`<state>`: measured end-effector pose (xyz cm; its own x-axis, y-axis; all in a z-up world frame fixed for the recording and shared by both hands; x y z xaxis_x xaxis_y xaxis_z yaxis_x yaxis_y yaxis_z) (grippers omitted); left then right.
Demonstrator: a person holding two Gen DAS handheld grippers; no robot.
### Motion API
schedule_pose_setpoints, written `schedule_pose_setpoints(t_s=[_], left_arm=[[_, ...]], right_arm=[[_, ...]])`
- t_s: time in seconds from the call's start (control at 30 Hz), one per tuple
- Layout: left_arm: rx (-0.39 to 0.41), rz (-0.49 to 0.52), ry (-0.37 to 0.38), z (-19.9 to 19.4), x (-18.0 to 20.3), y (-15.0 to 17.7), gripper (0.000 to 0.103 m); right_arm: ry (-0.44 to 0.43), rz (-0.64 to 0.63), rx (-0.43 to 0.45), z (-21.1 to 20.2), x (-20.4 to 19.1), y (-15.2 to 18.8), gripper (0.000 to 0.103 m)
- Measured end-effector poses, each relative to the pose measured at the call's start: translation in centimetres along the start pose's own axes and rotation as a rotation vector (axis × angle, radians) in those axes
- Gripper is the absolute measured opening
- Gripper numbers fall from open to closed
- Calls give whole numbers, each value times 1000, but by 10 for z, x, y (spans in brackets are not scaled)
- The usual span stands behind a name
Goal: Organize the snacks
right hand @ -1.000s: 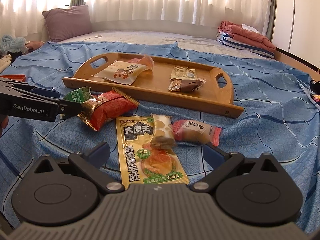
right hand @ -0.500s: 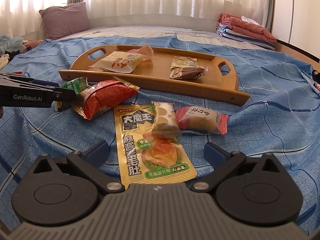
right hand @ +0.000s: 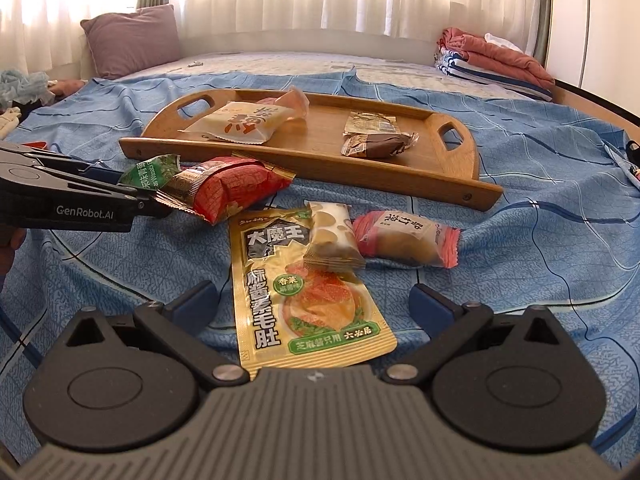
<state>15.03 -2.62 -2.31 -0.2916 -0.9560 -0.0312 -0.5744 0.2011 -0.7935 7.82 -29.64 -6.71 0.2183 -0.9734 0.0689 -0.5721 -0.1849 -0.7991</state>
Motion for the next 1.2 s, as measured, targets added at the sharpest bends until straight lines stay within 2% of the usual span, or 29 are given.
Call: schedule_pose_setpoints(t_s=[0.17, 0.4, 0.5, 0.57, 0.6, 0.67, 0.73, 1.1, 1.2], left_arm=[[0, 1, -2, 0, 1, 0, 43], [-10, 11, -6, -3, 5, -2, 34], [-15, 7, 1, -8, 4, -1, 34], [-17, 5, 5, -12, 3, 0, 33], [-17, 4, 8, -15, 3, 2, 33], [-15, 5, 9, -20, 3, 4, 33], [-13, 3, 5, -25, 3, 5, 33], [-20, -36, 15, -40, 0, 20, 34], [2, -30, 6, -43, 1, 22, 37]], right_arm=[[-5, 1, -5, 1, 0, -1, 103], [5, 4, -26, 3, -2, -8, 103], [-7, 10, -25, -1, -3, -9, 94], [-14, 15, -17, -6, -7, -9, 80], [1, 12, -9, -9, -12, -8, 78], [10, -6, 4, -12, -19, -8, 69], [6, -9, 11, -16, -25, -7, 67], [-59, 18, 5, -44, -34, 0, 67], [-64, 14, 11, -49, -36, 3, 67]])
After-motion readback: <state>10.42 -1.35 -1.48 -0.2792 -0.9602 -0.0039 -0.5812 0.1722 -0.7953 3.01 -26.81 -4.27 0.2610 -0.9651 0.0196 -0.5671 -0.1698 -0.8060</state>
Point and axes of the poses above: each gripper's, at about its wrist camera, not at the fingertips, and z roughly the way its jaws point, x to its right, y to its underside, the point moved 2 cm from there along z, roughly the way its jaws point, and after that the axes turned 2 degrees about -z, right-handed, at the moved point
